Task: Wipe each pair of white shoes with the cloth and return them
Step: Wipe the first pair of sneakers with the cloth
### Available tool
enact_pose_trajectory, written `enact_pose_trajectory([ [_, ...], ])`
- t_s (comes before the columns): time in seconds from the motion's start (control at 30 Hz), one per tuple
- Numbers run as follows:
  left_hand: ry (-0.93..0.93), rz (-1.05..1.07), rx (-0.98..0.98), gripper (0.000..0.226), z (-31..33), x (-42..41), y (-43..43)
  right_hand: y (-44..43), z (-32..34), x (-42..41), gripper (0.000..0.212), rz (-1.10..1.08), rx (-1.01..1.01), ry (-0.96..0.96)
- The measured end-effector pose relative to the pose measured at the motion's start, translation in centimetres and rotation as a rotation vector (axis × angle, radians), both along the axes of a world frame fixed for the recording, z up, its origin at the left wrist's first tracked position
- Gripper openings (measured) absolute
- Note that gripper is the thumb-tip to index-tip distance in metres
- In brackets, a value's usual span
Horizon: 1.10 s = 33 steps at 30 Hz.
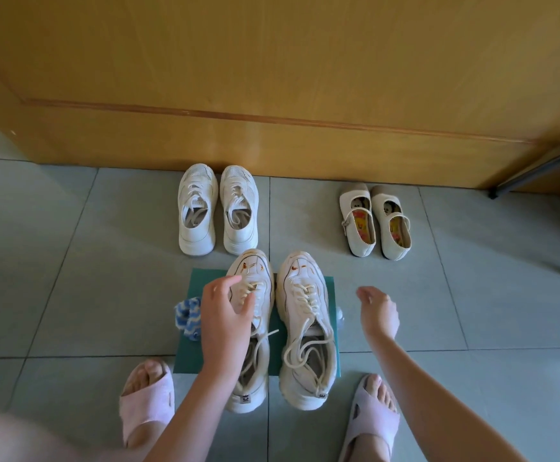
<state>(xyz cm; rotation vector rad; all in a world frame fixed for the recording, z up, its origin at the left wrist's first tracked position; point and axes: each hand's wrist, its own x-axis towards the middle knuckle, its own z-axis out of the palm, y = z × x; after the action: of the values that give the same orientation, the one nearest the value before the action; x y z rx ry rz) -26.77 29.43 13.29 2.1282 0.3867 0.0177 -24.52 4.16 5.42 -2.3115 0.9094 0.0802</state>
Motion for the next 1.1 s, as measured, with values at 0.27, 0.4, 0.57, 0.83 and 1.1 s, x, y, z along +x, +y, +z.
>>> enact_pose_trajectory([
  [0.27,0.013,0.002,-0.05,0.031,-0.1,0.3,0.4,-1.2,-4.4,-3.5,0.07,0.098,0.372,0.24],
  [0.4,-0.004,-0.004,-0.055,0.029,-0.4,0.2,0.5,-0.9,-5.0,-2.7,0.049,0.1,0.31,0.243],
  [0.57,0.01,0.005,-0.069,0.029,-1.1,0.1,1.0,-0.8,-5.8,0.3,0.04,0.037,0.287,0.249],
  [0.83,0.045,0.01,-0.043,0.032,-2.3,0.2,1.4,-0.8,-8.3,2.6,0.04,-0.048,0.139,0.33],
  [1.1,0.065,0.002,-0.039,0.032,-2.1,-0.3,1.2,-1.7,-6.2,2.4,0.035,-0.225,0.492,0.131],
])
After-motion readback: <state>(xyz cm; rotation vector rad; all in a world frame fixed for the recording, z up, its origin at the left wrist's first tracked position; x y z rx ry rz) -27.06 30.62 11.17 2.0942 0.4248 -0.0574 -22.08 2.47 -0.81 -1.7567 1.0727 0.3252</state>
